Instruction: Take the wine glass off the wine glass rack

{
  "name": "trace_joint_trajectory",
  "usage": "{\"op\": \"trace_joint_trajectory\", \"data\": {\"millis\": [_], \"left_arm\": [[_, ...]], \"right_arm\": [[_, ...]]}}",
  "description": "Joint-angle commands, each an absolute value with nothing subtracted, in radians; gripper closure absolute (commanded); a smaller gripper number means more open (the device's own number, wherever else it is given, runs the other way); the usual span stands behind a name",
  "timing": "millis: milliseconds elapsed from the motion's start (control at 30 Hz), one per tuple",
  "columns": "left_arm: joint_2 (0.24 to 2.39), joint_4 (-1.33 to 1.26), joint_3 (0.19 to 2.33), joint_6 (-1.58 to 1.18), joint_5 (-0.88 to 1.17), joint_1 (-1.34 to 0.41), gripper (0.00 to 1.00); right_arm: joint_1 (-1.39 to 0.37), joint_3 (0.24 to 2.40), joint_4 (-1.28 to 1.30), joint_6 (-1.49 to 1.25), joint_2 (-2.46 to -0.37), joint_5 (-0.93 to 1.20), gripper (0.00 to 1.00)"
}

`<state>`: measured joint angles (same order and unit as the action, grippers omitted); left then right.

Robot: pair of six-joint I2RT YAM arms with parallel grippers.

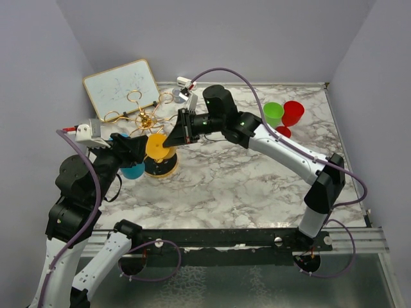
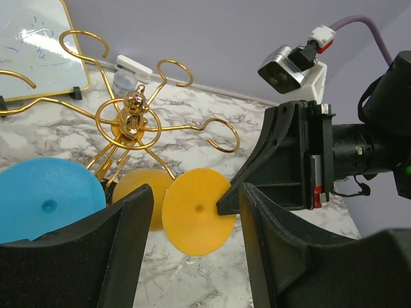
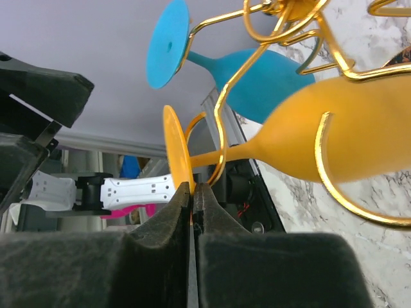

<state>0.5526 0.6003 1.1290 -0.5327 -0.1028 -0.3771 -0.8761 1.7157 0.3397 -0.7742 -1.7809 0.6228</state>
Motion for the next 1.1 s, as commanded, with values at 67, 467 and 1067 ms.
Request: {"op": "trace_joint_trajectory", "data": {"millis": [67, 467, 1067], "left_arm": [[0.559, 0.584, 1.135, -0.543, -0.117, -0.377, 0.42], [0.563, 0.581, 1.144, -0.556, -0.103, -0.376, 0.42], [0.564, 0.584, 1.173, -0.586, -0.086, -0.376, 0.42]], "right_arm": [[-0.884, 1.736, 0.348, -0.769, -1.756, 0.587, 0.99], [-0.883, 1.773, 0.331, -0.853, -1.753, 0.568, 0.99], [-0.849, 1.771, 0.274, -1.095, -1.781, 0.597, 0.99]]}}
